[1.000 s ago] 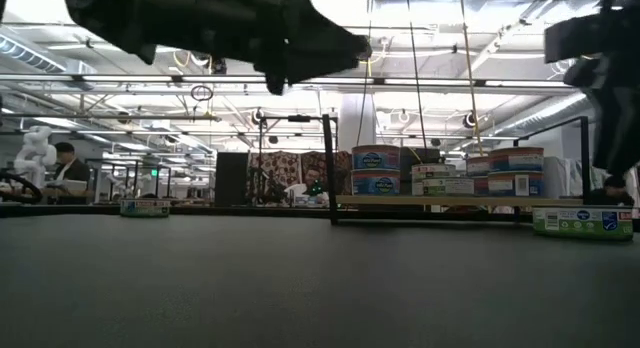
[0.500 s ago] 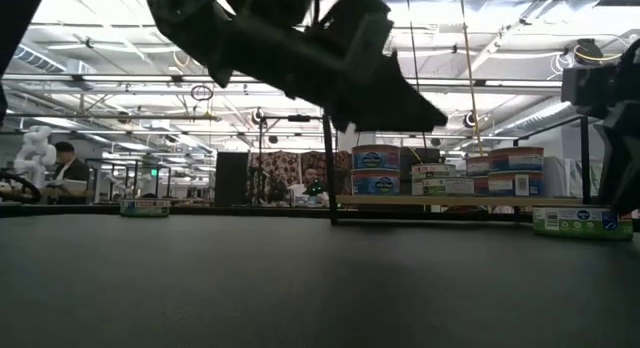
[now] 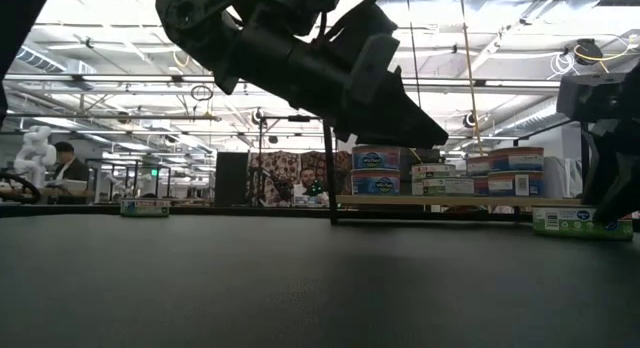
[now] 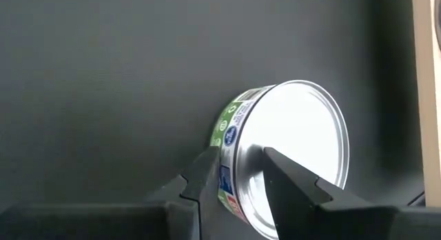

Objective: Stack canned seafood by type on shelf
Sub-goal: Stack the green tuna can on top of the bottom green tuna can on the shelf

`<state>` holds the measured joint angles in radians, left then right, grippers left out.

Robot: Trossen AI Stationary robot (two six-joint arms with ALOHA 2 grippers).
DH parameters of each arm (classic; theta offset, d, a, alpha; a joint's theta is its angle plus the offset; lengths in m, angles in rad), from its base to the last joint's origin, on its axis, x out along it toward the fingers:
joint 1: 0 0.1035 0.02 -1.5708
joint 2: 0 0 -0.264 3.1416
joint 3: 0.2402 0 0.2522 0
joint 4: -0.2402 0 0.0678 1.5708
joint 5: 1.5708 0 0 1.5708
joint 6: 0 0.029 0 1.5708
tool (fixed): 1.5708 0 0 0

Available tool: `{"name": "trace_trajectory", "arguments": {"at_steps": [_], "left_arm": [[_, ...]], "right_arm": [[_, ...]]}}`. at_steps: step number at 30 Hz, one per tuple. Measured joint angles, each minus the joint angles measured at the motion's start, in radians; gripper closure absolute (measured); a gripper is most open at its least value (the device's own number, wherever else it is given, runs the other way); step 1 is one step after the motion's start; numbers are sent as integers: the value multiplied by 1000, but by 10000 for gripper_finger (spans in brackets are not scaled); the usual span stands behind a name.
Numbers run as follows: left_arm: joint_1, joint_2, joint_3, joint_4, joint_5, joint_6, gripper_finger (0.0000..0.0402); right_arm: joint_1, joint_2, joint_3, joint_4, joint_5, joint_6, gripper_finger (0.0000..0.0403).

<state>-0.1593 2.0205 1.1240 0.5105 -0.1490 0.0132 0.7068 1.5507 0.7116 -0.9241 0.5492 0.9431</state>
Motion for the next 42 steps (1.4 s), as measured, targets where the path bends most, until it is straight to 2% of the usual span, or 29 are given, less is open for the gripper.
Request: {"name": "trace_trajectory", "arguments": {"at_steps": [6,16,28,42], "left_arm": [[0,0,0,-2,0,0,237],[0,0,0,-6,0,0,237],[0,0,0,-12,0,-1,237],[0,0,0,-33,0,-1,237]], "right_arm": [[1,27,0,-3,13,59,308],[3,28,3,-1,8,65,397],[-14,35,137,-169,5,58,402],[-103,33,215,-213,135,-75,402]]}}
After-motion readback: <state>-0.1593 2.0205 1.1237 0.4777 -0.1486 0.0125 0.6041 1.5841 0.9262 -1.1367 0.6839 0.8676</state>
